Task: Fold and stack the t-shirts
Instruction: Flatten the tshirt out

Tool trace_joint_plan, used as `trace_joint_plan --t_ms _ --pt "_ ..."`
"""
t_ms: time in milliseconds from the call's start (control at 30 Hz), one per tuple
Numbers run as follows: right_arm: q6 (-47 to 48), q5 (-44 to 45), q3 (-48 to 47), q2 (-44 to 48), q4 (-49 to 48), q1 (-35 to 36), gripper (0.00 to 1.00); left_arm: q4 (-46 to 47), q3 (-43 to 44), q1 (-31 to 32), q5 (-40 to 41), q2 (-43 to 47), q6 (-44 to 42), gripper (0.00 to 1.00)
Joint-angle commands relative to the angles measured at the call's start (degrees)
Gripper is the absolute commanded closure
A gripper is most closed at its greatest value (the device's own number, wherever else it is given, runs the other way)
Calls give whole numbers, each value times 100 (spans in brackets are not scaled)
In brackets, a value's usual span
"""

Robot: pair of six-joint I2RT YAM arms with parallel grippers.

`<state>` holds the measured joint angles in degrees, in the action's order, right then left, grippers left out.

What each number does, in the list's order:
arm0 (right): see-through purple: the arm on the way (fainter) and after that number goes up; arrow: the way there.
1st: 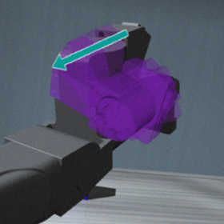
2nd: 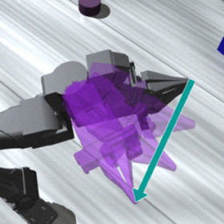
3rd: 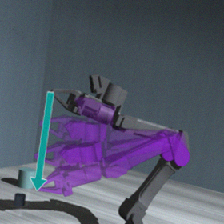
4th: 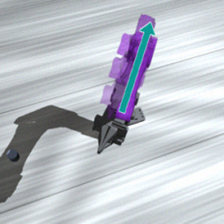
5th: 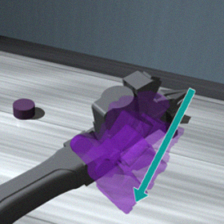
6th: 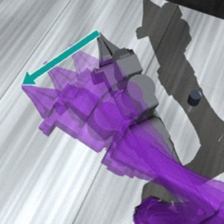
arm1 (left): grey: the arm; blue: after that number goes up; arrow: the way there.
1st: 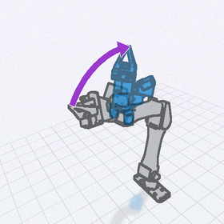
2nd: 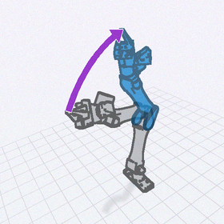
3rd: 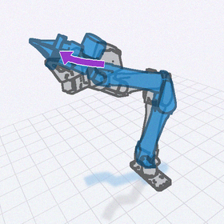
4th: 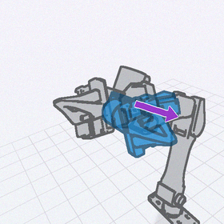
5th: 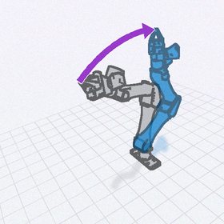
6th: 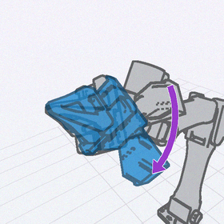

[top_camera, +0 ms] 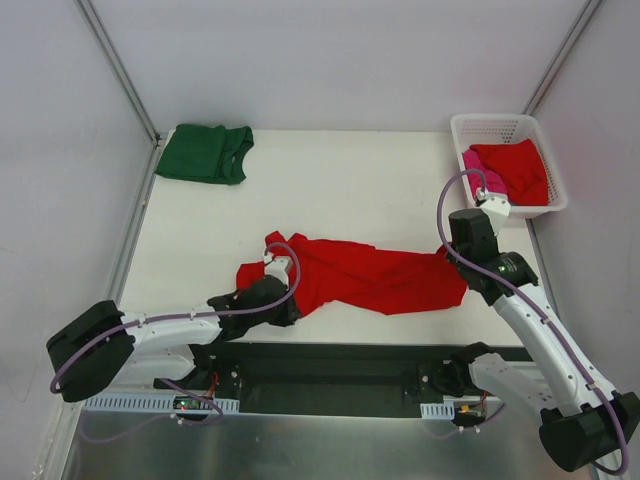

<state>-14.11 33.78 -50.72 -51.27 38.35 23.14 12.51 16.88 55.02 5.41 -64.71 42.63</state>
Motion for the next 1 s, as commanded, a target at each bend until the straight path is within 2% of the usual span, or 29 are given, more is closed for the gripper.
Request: trace_joint_plan --t_ms 0,167,500,600,867,967 --pt "-39 85 -52 29 -73 24 99 -504 -37 -18 65 326 -9 100" --pt "-39 76 -52 55 -64 33 99 -1388 359 -18 319 942 -175 100" --pt "-48 216 -43 47 15 33 99 -3331 2158 -80 891 1584 -800 100" --pt "57 418 -140 46 76 33 99 -3746 2696 -211 1076 1733 -1028 100" --pt "330 779 -570 160 138 24 99 -5028 4136 -1037 1347 2155 -1827 100" --pt "400 946 -754 292 226 24 99 -5477 4672 -1108 1550 2243 -2074 100"
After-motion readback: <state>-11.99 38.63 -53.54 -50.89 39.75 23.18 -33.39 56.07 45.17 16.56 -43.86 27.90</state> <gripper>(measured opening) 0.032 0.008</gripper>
